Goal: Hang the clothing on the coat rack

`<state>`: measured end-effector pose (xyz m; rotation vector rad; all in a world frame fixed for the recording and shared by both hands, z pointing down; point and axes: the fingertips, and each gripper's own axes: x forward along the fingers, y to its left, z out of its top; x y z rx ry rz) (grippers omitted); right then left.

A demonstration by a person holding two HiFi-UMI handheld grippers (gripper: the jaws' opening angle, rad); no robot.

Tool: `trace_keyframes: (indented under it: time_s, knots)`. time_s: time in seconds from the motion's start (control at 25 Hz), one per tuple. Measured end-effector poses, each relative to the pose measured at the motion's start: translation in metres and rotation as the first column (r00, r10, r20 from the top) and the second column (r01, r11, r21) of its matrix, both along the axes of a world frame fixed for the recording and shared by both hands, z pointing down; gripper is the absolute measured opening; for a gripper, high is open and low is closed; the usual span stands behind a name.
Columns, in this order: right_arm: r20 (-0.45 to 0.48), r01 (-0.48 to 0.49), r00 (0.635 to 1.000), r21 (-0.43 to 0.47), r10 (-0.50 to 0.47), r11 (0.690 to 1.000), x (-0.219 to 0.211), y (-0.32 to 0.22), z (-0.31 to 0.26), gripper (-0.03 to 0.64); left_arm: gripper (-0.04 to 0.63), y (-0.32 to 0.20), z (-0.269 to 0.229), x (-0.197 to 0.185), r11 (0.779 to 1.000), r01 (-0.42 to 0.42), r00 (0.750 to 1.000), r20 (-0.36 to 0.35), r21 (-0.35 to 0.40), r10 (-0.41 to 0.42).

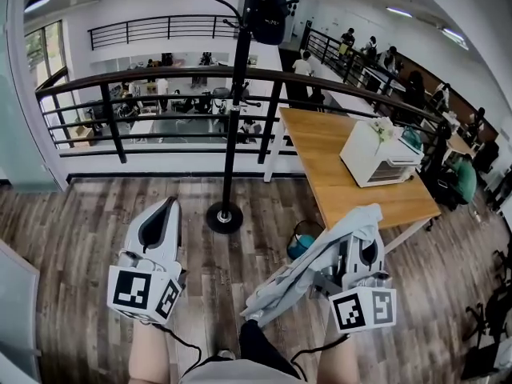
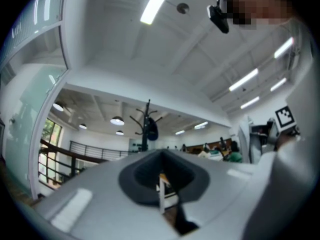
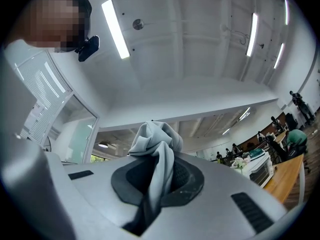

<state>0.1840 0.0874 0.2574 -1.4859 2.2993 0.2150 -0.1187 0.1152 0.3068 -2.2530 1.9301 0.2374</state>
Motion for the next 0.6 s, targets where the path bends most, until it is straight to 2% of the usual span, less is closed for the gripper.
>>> trace_keyframes:
  time_s: [0.32, 0.6]
  knots:
    - [0.019, 0.049, 0.999, 0.007, -0.049, 0.999, -0.012, -0.07, -0.003, 0.009, 0.009, -0.059, -0.007, -0.011, 0.999, 0.047, 0.999, 0.025, 0.012, -0.047]
    - [0.019, 0.098, 0.995, 0.031, -0.099, 0.995, -0.013, -0.138, -0.023, 0.009, 0.009, -0.117, -0.025, -0.006, 0.996, 0.078, 0.997, 0.015, 0.032, -0.078]
